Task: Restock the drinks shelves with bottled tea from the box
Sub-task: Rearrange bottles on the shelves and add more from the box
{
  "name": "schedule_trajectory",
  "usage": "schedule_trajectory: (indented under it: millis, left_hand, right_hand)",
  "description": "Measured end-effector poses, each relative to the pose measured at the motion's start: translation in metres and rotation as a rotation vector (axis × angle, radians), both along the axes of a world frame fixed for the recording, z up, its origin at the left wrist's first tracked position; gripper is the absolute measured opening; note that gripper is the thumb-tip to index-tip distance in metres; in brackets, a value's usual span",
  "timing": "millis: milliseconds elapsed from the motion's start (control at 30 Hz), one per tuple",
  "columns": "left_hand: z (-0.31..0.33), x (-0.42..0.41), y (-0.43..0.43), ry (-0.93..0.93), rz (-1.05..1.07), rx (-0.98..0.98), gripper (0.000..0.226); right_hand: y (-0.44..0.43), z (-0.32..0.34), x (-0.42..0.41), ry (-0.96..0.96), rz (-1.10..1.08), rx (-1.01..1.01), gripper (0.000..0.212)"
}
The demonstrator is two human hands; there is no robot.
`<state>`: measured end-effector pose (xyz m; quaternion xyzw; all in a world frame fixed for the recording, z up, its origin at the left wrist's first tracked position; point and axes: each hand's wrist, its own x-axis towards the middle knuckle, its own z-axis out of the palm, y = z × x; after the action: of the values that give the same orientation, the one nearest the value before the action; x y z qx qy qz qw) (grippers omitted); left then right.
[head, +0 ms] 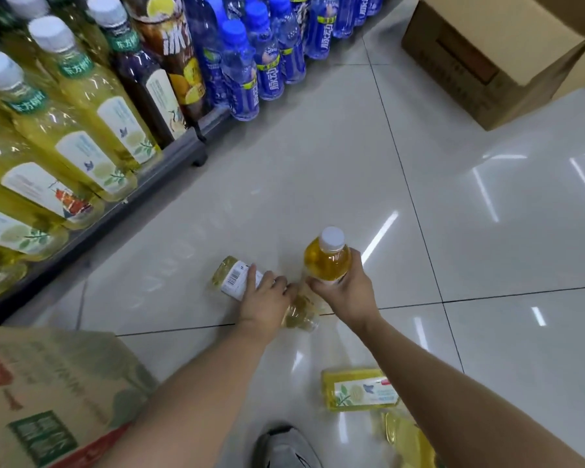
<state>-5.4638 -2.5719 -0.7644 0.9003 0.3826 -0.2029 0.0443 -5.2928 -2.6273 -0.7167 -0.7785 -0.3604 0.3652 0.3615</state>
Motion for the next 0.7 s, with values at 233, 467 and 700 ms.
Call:
schedule_trajectory:
  millis: [233,467,700]
  left_hand:
    - [0.051,-0.011,-0.011,-0.174,0.402,-0.179,0.071]
    - [0.204,-0.027,-0.019,-0.960,1.115,-0.385,0.065]
    - [0.412,-0.091,-0.046,-1.280,1.016,-0.084,0.062]
  right_hand:
    - [0.005,0.066,0.035,0.029,-0.117,0.044,0.067]
    - [0.001,0.221,0.024,-0.059,-0.037,0.221,0.069]
    - [-0.036,0.400,-0.069,-0.144,0.107,0.522,0.062]
